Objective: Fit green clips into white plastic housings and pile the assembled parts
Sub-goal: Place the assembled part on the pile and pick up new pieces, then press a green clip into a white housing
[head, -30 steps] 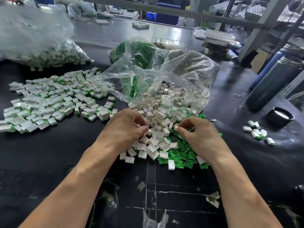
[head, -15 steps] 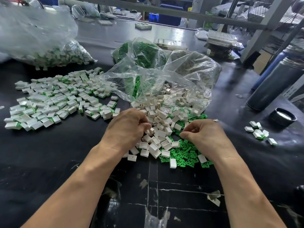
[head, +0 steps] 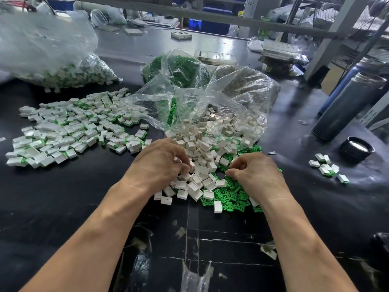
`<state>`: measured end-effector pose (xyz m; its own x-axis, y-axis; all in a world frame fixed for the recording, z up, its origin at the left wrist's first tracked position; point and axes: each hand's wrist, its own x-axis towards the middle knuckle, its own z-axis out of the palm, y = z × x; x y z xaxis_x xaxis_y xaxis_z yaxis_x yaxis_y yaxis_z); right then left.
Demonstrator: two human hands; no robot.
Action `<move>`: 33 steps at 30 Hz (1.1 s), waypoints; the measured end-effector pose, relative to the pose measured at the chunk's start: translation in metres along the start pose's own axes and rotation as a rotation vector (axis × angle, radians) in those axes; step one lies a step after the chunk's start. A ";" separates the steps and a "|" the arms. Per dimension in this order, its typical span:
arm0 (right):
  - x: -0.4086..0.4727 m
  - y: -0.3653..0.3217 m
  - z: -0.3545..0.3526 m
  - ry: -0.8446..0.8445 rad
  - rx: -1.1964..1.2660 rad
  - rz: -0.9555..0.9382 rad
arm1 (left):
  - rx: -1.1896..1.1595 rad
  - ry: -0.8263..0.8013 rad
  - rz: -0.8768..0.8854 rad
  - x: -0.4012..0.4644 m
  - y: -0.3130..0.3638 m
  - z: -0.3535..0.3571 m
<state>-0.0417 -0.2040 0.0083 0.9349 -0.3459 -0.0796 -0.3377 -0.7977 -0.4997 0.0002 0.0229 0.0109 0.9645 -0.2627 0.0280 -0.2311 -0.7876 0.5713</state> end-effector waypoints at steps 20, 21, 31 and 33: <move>-0.001 -0.005 0.000 -0.020 -0.041 0.022 | 0.080 0.038 0.141 0.001 0.009 0.012; -0.001 -0.005 -0.001 -0.022 -0.039 0.022 | 0.093 0.037 0.142 0.002 0.009 0.012; -0.005 -0.008 -0.001 -0.001 -0.037 -0.001 | -0.025 0.117 0.141 -0.001 0.008 0.015; -0.006 -0.009 0.000 0.018 -0.048 -0.009 | -0.168 0.161 0.131 -0.001 0.009 0.015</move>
<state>-0.0441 -0.1949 0.0131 0.9360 -0.3469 -0.0597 -0.3344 -0.8234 -0.4585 -0.0053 0.0076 0.0034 0.9389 -0.2533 0.2329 -0.3434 -0.6460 0.6818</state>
